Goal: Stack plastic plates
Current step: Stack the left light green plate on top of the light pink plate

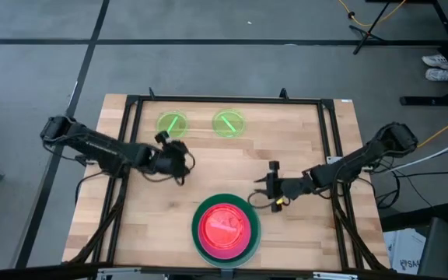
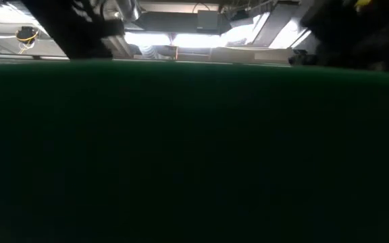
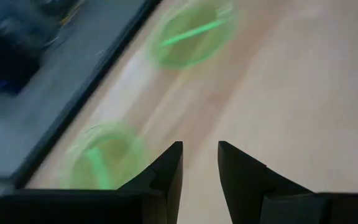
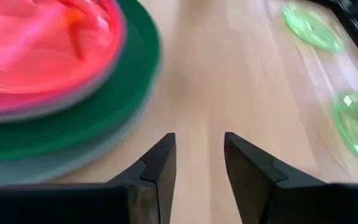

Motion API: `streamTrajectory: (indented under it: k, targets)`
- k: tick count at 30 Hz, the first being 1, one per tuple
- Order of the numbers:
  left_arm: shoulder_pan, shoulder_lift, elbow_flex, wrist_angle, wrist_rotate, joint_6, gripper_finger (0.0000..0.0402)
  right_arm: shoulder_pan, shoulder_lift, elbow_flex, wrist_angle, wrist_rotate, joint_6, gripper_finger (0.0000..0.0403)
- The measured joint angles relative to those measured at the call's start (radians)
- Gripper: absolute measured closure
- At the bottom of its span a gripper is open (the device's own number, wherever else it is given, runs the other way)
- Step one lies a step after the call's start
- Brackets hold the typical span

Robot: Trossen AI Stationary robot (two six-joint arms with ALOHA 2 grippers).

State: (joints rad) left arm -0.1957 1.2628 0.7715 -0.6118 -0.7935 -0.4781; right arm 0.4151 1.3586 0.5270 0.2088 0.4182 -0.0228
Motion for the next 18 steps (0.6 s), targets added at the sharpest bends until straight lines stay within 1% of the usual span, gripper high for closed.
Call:
streamTrajectory:
  k: [2,4,8,11,14,16,18]
  targets:
    - [0.072,0.000,0.000,-0.042,0.004,0.011,0.0308,-0.030,0.000,-0.019,-0.003,0.001,0.018,0.0276]
    - [0.144,0.000,0.000,-0.060,0.040,0.039,0.0308,-0.054,0.000,-0.026,0.001,0.001,0.028,0.0276]
    - [0.287,0.003,0.000,-0.057,0.219,0.147,0.0308,-0.103,0.000,-0.033,0.002,0.000,0.042,0.0276]
    - [0.367,0.010,-0.001,-0.063,0.305,0.262,0.0308,-0.131,0.000,-0.033,0.016,-0.003,0.048,0.0276]
    - [0.433,0.008,-0.022,-0.011,0.341,0.404,0.0308,-0.143,0.000,-0.033,-0.003,-0.017,0.068,0.0276]
    - [0.477,0.009,-0.050,0.019,0.400,0.504,0.0308,-0.141,0.000,-0.033,0.000,-0.018,0.072,0.0276]
    - [0.519,0.009,-0.081,0.091,0.417,0.559,0.0308,-0.141,0.000,-0.033,0.004,-0.018,0.071,0.0276]
